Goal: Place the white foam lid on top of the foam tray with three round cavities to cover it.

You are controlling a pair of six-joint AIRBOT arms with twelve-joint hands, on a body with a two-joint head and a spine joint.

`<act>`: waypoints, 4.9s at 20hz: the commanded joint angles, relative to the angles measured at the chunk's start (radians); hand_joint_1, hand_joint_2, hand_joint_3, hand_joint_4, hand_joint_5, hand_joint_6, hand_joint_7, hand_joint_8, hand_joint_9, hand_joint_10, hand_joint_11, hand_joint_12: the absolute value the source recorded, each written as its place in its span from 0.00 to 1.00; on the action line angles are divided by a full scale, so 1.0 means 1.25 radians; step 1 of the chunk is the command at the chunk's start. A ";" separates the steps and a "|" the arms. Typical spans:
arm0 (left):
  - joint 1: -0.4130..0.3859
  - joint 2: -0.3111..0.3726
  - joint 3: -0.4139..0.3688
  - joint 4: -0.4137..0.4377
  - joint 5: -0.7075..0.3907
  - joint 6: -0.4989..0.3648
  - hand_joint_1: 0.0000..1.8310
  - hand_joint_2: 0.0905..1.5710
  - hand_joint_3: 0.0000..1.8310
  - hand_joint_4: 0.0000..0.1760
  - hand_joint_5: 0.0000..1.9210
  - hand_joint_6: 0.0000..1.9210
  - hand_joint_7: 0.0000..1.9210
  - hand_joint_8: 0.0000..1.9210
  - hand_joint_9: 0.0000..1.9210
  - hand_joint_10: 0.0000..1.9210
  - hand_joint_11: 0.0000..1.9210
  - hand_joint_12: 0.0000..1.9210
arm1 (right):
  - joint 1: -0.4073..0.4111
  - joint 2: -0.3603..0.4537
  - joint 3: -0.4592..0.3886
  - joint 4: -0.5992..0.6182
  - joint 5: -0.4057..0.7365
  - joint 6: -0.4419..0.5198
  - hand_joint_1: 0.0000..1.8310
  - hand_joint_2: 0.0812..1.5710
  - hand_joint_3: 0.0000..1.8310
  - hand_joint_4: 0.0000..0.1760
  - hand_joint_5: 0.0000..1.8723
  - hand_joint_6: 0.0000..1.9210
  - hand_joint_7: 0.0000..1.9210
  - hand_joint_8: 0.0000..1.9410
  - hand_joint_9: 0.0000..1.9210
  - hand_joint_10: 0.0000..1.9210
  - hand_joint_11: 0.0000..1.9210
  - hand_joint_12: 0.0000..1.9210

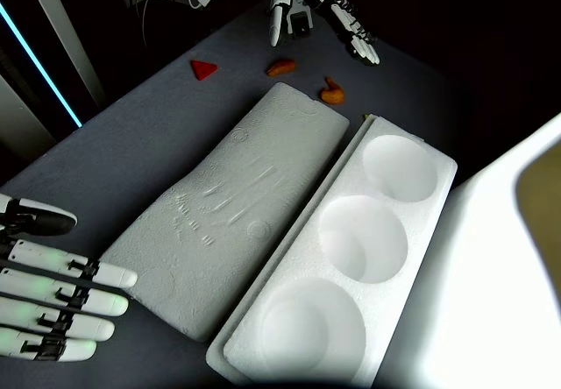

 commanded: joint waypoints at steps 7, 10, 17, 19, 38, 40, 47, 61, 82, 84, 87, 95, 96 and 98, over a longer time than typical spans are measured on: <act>0.043 -0.029 -0.002 -0.049 -0.056 -0.002 0.24 0.60 0.00 0.06 0.00 0.00 0.00 0.00 0.00 0.00 0.00 0.00 | -0.071 -0.005 0.007 0.074 0.131 0.030 0.29 0.74 0.00 0.00 0.00 0.00 0.00 0.00 0.00 0.00 0.00 0.20; 0.035 -0.028 0.011 -0.036 -0.003 -0.003 0.24 0.59 0.00 0.00 0.00 0.00 0.00 0.00 0.00 0.00 0.00 0.00 | -0.066 -0.013 0.017 0.072 0.104 0.031 0.29 0.73 0.00 0.00 0.00 0.00 0.00 0.00 0.00 0.00 0.00 0.24; -0.009 -0.040 0.046 0.001 0.134 -0.005 0.26 0.58 0.00 0.00 0.00 0.00 0.00 0.00 0.00 0.00 0.00 0.00 | -0.031 -0.020 0.046 0.059 -0.013 0.031 0.32 0.72 0.00 0.00 0.00 0.00 0.00 0.00 0.00 0.00 0.00 0.10; -0.021 -0.048 0.054 0.012 0.160 -0.007 0.25 0.58 0.00 0.00 0.00 0.00 0.00 0.00 0.00 0.00 0.00 0.00 | -0.023 -0.023 0.054 0.056 -0.037 0.031 0.32 0.72 0.00 0.00 0.00 0.00 0.00 0.00 0.00 0.00 0.00 0.09; -0.057 -0.107 0.095 0.016 0.245 0.019 0.25 0.61 0.00 0.00 0.00 0.00 0.00 0.00 0.00 0.00 0.00 0.00 | 0.078 -0.125 0.134 0.039 -0.141 0.030 0.33 0.69 0.00 0.00 0.00 0.00 0.00 0.00 0.00 0.00 0.00 0.38; -0.059 -0.114 0.099 0.008 0.244 0.020 0.26 0.61 0.00 0.00 0.00 0.00 0.00 0.00 0.00 0.00 0.00 0.00 | 0.084 -0.136 0.140 0.046 -0.140 0.030 0.29 0.69 0.00 0.00 0.00 0.00 0.00 0.00 0.00 0.00 0.00 0.37; -0.069 -0.130 0.104 -0.012 0.232 0.026 0.24 0.61 0.00 0.00 0.00 0.00 0.00 0.00 0.00 0.00 0.00 0.00 | 0.091 -0.167 0.157 0.083 -0.120 0.031 0.30 0.70 0.00 0.00 0.00 0.00 0.00 0.00 0.00 0.00 0.00 0.29; -0.067 -0.147 0.096 -0.004 0.218 0.010 0.27 0.61 0.00 0.00 0.01 0.00 0.00 0.00 0.00 0.00 0.00 0.00 | 0.100 -0.200 0.174 0.089 -0.090 0.073 0.28 0.73 0.00 0.00 0.00 0.00 0.00 0.00 0.03 0.01 0.00 0.63; -0.058 -0.121 0.045 0.036 0.103 -0.029 0.31 0.67 0.01 0.00 0.03 0.01 0.00 0.00 0.00 0.00 0.00 0.00 | 0.109 -0.173 0.126 0.029 -0.018 0.134 0.29 0.76 0.00 0.00 0.02 0.00 0.02 0.00 0.04 0.01 0.00 0.52; -0.045 -0.106 0.025 0.039 0.071 -0.038 0.31 0.68 0.01 0.00 0.02 0.01 0.00 0.00 0.00 0.00 0.00 0.00 | 0.106 -0.158 0.104 0.020 0.007 0.135 0.29 0.76 0.00 0.00 0.02 0.00 0.01 0.00 0.04 0.01 0.00 0.52; -0.036 -0.084 0.002 0.048 0.039 -0.040 0.32 0.68 0.01 0.00 0.03 0.00 0.00 0.00 0.00 0.00 0.00 0.00 | 0.099 -0.138 0.085 0.003 0.036 0.144 0.27 0.75 0.00 0.00 0.02 0.00 0.02 0.00 0.05 0.01 0.00 0.55; -0.032 -0.040 -0.043 0.078 -0.045 -0.050 0.27 0.68 0.00 0.00 0.03 0.00 0.00 0.00 0.00 0.00 0.00 0.00 | 0.091 -0.089 0.033 -0.048 0.113 0.150 0.22 0.74 0.00 0.00 0.03 0.00 0.04 0.00 0.05 0.02 0.00 0.65; -0.036 -0.036 -0.043 0.079 -0.050 -0.050 0.25 0.68 0.00 0.00 0.03 0.00 0.00 0.00 0.00 0.00 0.00 0.00 | 0.091 -0.085 0.033 -0.051 0.115 0.150 0.24 0.75 0.00 0.00 0.02 0.00 0.03 0.00 0.04 0.02 0.00 0.61; -0.046 -0.034 -0.038 0.079 -0.048 -0.050 0.25 0.68 0.01 0.00 0.03 0.00 0.00 0.00 0.00 0.00 0.00 0.00 | 0.091 -0.083 0.038 -0.055 0.115 0.150 0.24 0.74 0.00 0.00 0.02 0.00 0.04 0.00 0.05 0.02 0.00 0.58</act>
